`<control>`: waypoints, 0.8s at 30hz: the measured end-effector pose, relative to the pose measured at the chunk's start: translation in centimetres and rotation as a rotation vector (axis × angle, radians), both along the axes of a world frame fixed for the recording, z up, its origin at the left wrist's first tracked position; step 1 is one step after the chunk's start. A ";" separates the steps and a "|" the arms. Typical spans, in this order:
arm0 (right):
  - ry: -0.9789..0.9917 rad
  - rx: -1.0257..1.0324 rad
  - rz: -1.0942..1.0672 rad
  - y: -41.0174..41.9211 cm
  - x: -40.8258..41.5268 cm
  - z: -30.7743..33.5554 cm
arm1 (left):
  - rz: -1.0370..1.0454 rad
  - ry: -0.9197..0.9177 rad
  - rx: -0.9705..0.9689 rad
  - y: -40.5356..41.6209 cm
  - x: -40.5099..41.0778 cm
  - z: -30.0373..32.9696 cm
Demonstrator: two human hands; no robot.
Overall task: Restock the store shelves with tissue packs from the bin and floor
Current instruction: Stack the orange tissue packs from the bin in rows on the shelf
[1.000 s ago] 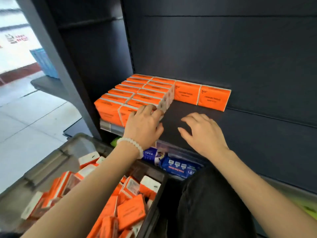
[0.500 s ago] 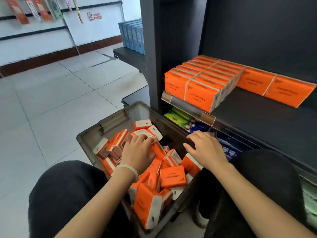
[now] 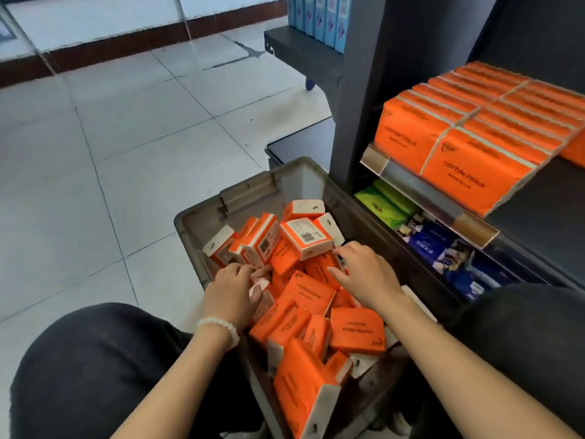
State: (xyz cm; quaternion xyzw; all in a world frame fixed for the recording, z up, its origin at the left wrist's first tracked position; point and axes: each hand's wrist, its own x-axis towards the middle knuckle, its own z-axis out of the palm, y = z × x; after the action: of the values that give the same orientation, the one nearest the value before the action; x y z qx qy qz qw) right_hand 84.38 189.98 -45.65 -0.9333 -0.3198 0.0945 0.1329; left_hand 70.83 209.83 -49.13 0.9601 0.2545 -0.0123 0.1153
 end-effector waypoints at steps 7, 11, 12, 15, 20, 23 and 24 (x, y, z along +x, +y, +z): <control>-0.069 -0.086 0.103 4.3 3.7 -4.7 | 0.044 -0.053 0.017 3.8 6.4 -1.9; -0.086 -0.074 0.138 6.5 5.1 -7.9 | 0.029 0.007 0.029 5.4 10.0 -3.8; -0.094 -0.058 0.150 6.9 5.4 -8.8 | 0.028 0.024 0.027 5.7 10.8 -4.4; -0.159 -0.002 0.154 7.6 6.4 -10.7 | 0.036 0.052 0.003 6.2 12.5 -5.7; -0.217 0.210 0.129 7.3 7.1 -10.9 | 0.076 0.044 -0.082 6.5 13.1 -6.4; -0.150 0.301 0.044 6.4 7.4 -9.5 | 0.040 0.006 -0.085 6.0 12.7 -5.5; -0.121 0.326 0.012 6.0 7.3 -8.7 | 0.027 -0.003 -0.078 5.7 12.5 -4.8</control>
State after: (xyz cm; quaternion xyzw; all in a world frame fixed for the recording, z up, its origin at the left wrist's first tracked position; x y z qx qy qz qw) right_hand 91.68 196.03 -54.34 -0.9015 -0.3438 -0.0140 0.2625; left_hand 83.36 215.49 -53.91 0.9514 0.2664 -0.0192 0.1531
